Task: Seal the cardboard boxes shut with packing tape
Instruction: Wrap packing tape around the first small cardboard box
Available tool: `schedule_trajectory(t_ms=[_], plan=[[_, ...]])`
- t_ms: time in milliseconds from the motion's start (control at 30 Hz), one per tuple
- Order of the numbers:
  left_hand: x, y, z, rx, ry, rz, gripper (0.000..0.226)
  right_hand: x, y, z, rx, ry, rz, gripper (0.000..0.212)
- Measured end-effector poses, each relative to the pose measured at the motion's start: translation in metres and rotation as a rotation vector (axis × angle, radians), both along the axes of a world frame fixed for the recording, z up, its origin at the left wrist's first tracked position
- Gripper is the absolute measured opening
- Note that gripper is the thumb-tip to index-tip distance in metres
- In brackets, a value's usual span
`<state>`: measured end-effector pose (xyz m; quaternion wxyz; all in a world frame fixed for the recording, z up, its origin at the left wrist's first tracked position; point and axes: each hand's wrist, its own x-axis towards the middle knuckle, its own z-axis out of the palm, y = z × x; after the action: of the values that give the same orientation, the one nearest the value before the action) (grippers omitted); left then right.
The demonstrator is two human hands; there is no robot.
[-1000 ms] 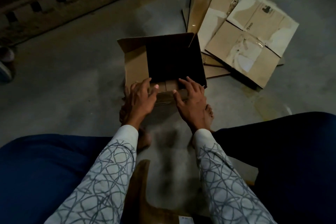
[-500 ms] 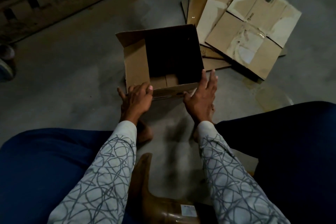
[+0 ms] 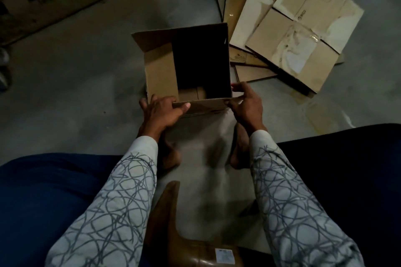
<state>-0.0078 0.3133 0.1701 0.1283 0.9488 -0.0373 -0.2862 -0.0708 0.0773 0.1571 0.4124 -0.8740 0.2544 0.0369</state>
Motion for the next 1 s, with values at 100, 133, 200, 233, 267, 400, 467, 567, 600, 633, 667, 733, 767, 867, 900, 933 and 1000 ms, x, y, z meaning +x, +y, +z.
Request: schedule_trajectory(t_ms=[100, 133, 200, 233, 267, 400, 467, 567, 600, 633, 667, 733, 767, 867, 900, 933, 1000], plan=[[0.001, 0.001, -0.001, -0.001, 0.047, 0.031, 0.055, -0.005, -0.008, 0.001, 0.016, 0.041, 0.009, 0.038], [0.003, 0.000, -0.001, 0.006, 0.083, 0.033, 0.057, -0.007, -0.010, 0.001, 0.019, 0.055, 0.009, 0.036], [0.015, -0.006, 0.006, 0.034, 0.155, -0.024, 0.063, -0.013, -0.010, 0.001, 0.038, 0.063, -0.001, 0.034], [0.024, -0.012, 0.009, 0.023, 0.172, -0.074, 0.067, -0.016, -0.009, -0.001, 0.048, 0.048, -0.010, 0.035], [0.036, -0.019, 0.010, -0.031, 0.191, -0.114, 0.073, -0.020, -0.008, -0.003, 0.053, 0.019, -0.016, 0.036], [0.092, -0.043, 0.006, -0.396, 0.151, 0.018, 0.102, -0.030, -0.002, -0.020, 0.037, -0.005, -0.009, 0.048], [0.122, -0.053, -0.004, -0.289, 0.042, -0.035, 0.088, -0.034, -0.005, -0.028, 0.032, -0.006, -0.013, 0.055], [0.156, -0.060, -0.013, -0.208, -0.047, -0.072, 0.079, -0.039, -0.010, -0.041, 0.018, -0.056, 0.042, 0.048], [0.165, -0.061, -0.015, -0.208, -0.056, -0.081, 0.078, -0.040, -0.009, -0.047, -0.008, -0.032, 0.104, 0.044], [0.173, -0.061, -0.020, -0.215, -0.054, -0.088, 0.075, -0.040, -0.008, -0.054, -0.038, 0.024, 0.168, 0.041], [0.179, -0.061, -0.026, -0.223, -0.052, -0.100, 0.070, -0.039, -0.005, -0.059, -0.061, 0.088, 0.218, 0.036], [0.186, -0.061, -0.033, -0.294, -0.020, -0.082, 0.062, -0.032, -0.009, -0.072, -0.100, 0.201, 0.255, 0.034], [0.185, -0.058, -0.038, -0.354, -0.002, -0.037, 0.060, -0.025, -0.010, -0.069, -0.103, 0.227, 0.262, 0.036], [0.157, -0.031, -0.038, -0.486, 0.064, 0.129, 0.074, -0.005, -0.010, -0.042, 0.144, 0.128, 0.266, 0.051], [0.142, -0.018, -0.036, -0.498, 0.107, 0.188, 0.089, 0.000, -0.012, -0.037, 0.261, 0.102, 0.252, 0.065], [0.127, -0.008, -0.029, -0.487, 0.176, 0.217, 0.104, 0.003, -0.014, -0.033, 0.348, 0.098, 0.244, 0.076], [0.100, 0.010, -0.018, -0.412, 0.340, 0.160, 0.118, 0.010, -0.016, -0.034, 0.407, 0.102, 0.237, 0.086]])
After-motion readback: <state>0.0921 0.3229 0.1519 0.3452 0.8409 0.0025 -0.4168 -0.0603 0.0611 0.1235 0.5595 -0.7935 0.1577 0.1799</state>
